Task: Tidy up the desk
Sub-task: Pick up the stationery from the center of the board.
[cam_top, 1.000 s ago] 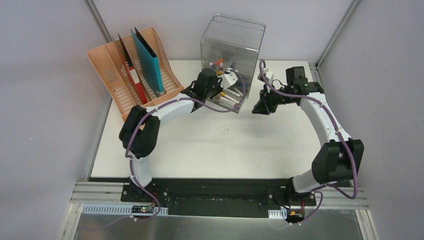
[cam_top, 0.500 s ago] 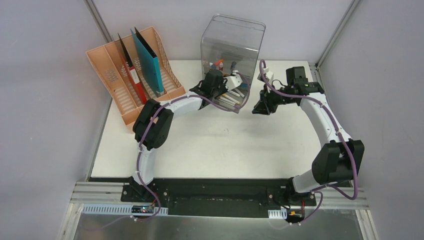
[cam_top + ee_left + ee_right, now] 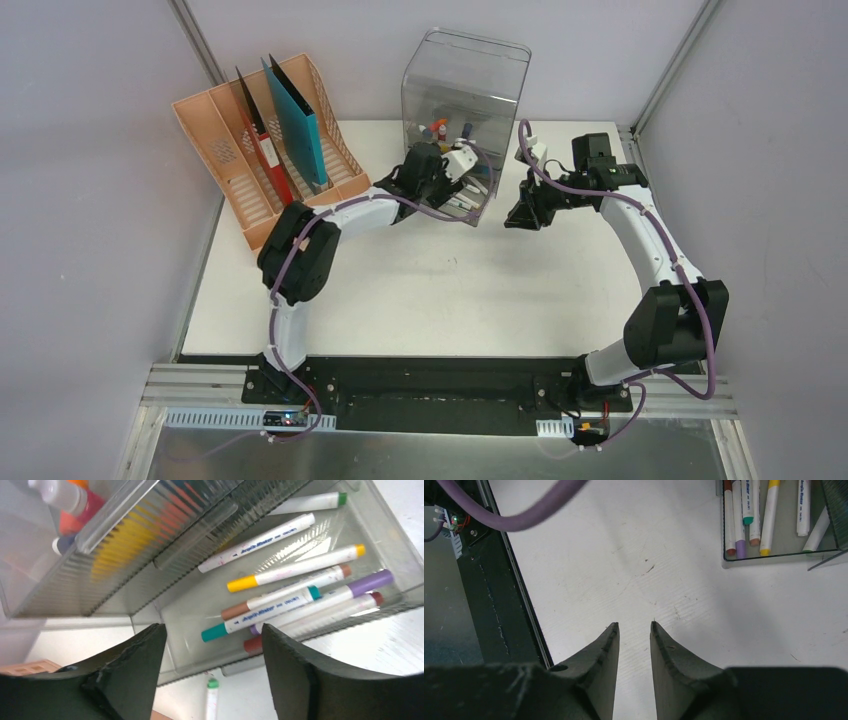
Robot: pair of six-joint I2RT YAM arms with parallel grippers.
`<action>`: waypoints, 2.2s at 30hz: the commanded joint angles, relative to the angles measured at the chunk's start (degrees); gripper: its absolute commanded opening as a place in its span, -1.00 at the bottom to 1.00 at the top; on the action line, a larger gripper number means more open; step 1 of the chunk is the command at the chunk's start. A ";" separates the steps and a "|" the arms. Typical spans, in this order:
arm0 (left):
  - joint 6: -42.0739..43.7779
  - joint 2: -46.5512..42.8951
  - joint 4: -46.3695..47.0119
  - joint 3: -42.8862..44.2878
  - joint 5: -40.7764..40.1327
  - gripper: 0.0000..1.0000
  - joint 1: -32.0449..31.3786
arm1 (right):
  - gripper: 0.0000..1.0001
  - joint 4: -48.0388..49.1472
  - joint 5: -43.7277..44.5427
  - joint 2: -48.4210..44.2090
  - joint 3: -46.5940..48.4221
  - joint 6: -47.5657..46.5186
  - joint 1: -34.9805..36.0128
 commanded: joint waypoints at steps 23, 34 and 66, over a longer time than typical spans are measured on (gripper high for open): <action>-26.02 -16.00 -12.36 -11.14 15.10 0.91 11.18 | -0.37 -0.44 -2.49 -0.83 0.66 -1.77 -0.19; -19.07 -6.88 -19.78 -4.80 11.84 0.60 11.27 | -0.37 -0.71 -2.33 -0.62 0.78 -1.97 -0.17; -17.85 0.25 -29.25 1.40 8.16 -0.47 11.05 | -0.37 -0.88 -2.39 -0.06 0.85 -2.17 -0.12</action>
